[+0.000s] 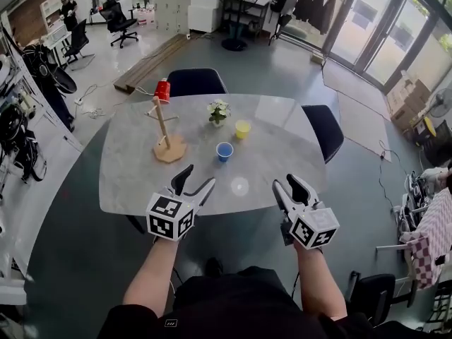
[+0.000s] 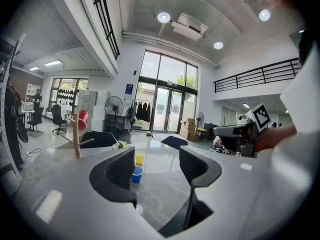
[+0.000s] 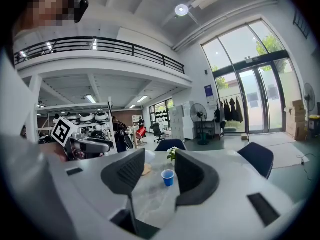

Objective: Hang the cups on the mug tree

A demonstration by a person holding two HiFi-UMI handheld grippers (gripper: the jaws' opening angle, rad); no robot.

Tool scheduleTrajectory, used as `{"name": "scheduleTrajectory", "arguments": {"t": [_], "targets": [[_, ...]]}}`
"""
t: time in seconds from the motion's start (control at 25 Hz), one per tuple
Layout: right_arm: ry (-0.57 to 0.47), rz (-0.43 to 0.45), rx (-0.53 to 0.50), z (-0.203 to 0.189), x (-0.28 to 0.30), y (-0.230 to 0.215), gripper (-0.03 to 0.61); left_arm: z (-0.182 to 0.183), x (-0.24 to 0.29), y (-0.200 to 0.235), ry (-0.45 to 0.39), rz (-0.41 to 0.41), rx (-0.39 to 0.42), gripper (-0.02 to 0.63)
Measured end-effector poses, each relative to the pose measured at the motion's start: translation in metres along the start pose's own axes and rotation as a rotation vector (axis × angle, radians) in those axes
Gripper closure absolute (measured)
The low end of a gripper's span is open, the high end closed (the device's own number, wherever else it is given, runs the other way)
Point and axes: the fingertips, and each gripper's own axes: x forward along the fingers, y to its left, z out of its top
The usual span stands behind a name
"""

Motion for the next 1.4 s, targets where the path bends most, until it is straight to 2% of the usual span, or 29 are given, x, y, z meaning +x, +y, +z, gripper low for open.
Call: {"name": "scheduleTrajectory", "arguments": {"t": [0.2, 0.44, 0.56, 0.8, 1.04, 1.24, 1.4], "targets": [[-0.008, 0.016, -0.015, 0.01, 0.019, -0.006, 0.399, 0.001, 0.015, 0.009, 0.008, 0.001, -0.005, 0.33], [-0.026, 0.044, -0.001, 0.016, 0.054, -0.039, 0.399, 0.005, 0.051, 0.021, 0.028, 0.029, -0.008, 0.33], [-0.031, 0.066, 0.012, 0.017, 0.077, -0.066, 0.4, 0.007, 0.079, 0.031, 0.046, 0.057, -0.006, 0.33], [-0.029, 0.13, 0.042, 0.031, 0.135, -0.128, 0.403, 0.024, 0.147, 0.046, 0.101, 0.112, 0.053, 0.33], [0.01, 0.219, 0.048, 0.039, 0.189, -0.184, 0.407, 0.038, 0.191, 0.061, 0.113, 0.204, -0.009, 0.33], [0.033, 0.278, 0.063, 0.039, 0.224, -0.186, 0.41, 0.033, 0.191, 0.076, 0.122, 0.266, -0.033, 0.33], [0.075, 0.316, 0.054, 0.03, 0.242, -0.167, 0.41, 0.016, 0.185, 0.083, 0.129, 0.269, -0.056, 0.33]]}}
